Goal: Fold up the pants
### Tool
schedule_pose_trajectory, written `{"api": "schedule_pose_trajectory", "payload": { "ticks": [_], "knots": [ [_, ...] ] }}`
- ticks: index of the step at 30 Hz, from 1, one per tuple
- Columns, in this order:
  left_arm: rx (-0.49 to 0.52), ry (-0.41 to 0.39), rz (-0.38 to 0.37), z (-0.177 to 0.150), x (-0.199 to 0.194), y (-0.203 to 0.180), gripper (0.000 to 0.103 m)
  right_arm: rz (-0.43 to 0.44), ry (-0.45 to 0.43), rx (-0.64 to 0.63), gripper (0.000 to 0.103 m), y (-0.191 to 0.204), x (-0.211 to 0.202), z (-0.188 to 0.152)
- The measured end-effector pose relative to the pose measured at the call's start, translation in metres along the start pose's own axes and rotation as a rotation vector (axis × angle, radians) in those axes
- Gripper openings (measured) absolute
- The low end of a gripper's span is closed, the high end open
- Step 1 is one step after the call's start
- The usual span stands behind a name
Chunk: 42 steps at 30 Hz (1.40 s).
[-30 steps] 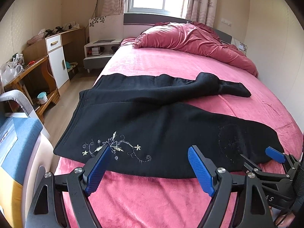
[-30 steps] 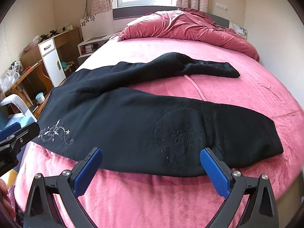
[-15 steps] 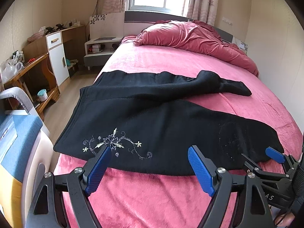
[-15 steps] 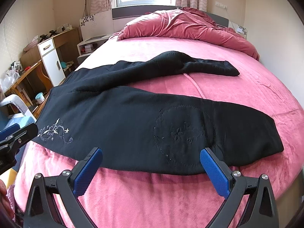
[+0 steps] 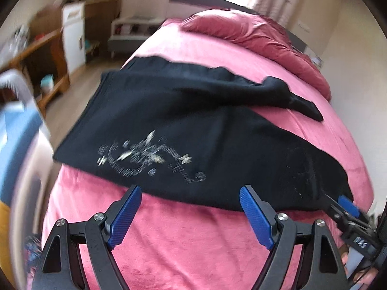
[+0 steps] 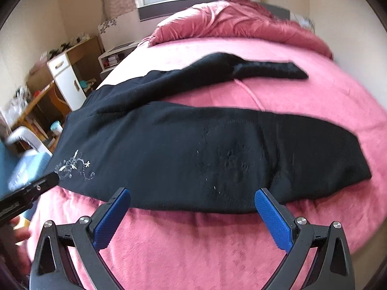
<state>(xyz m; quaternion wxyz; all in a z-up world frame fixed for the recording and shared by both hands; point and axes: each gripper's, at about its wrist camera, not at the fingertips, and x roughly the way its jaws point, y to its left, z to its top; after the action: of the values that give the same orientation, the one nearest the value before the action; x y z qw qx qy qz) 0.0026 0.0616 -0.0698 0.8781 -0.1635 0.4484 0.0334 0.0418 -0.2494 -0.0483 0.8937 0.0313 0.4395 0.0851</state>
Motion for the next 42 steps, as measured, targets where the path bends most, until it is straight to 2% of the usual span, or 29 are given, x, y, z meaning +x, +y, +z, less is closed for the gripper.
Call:
{"api": "schedule_pose_trajectory", "payload": {
  "ticks": [3, 6, 9, 11, 13, 18, 20, 21, 23, 28, 35, 38, 39, 40, 42],
  "knots": [
    [-0.095, 0.036, 0.005, 0.001, 0.01, 0.032, 0.094, 0.058, 0.028, 0.101, 0.103, -0.029, 0.002, -0.005],
    [-0.179, 0.055, -0.003, 0.002, 0.018, 0.066, 0.093, 0.077, 0.053, 0.236, 0.103, -0.07, 0.004, -0.013],
    [-0.24, 0.071, -0.005, 0.004, 0.023, 0.089, 0.092, 0.073, 0.038, 0.392, 0.101, -0.121, -0.001, -0.02],
    [-0.276, 0.079, 0.015, 0.003, 0.026, 0.104, 0.078, 0.058, 0.022, 0.492, 0.096, -0.154, -0.003, -0.024],
    [-0.303, 0.096, 0.035, 0.002, 0.028, 0.113, 0.058, 0.057, 0.006, 0.599, 0.089, -0.185, -0.003, -0.029],
    [-0.421, 0.14, -0.023, -0.007, 0.033, 0.143, 0.043, -0.005, -0.008, 0.779, 0.074, -0.251, 0.009, -0.033],
    [-0.444, 0.134, -0.039, -0.007, 0.031, 0.149, 0.042, -0.01, -0.011, 0.829, 0.064, -0.269, 0.017, -0.03],
    [-0.461, 0.131, -0.046, -0.007, 0.031, 0.154, 0.042, -0.022, -0.009, 0.843, 0.061, -0.274, 0.021, -0.027],
    [-0.501, 0.136, -0.065, -0.006, 0.033, 0.163, 0.042, -0.032, -0.001, 0.865, 0.05, -0.283, 0.03, -0.025],
    [-0.545, 0.116, -0.055, 0.006, 0.036, 0.175, 0.041, -0.043, -0.001, 0.849, 0.048, -0.286, 0.042, -0.019],
    [-0.607, 0.093, -0.055, 0.022, 0.048, 0.184, 0.035, -0.047, 0.008, 0.835, 0.048, -0.29, 0.047, -0.012],
    [-0.602, 0.087, -0.034, 0.03, 0.053, 0.182, 0.021, -0.058, 0.014, 0.827, 0.048, -0.289, 0.048, -0.009],
    [-0.592, 0.087, -0.022, 0.032, 0.053, 0.182, 0.014, -0.063, 0.017, 0.82, 0.048, -0.289, 0.049, -0.007],
    [-0.578, 0.088, -0.009, 0.035, 0.053, 0.181, 0.009, -0.067, 0.017, 0.814, 0.045, -0.29, 0.05, -0.004],
    [-0.562, 0.075, -0.005, 0.039, 0.05, 0.177, 0.007, -0.078, 0.022, 0.792, 0.033, -0.29, 0.051, 0.001]
  ]
}}
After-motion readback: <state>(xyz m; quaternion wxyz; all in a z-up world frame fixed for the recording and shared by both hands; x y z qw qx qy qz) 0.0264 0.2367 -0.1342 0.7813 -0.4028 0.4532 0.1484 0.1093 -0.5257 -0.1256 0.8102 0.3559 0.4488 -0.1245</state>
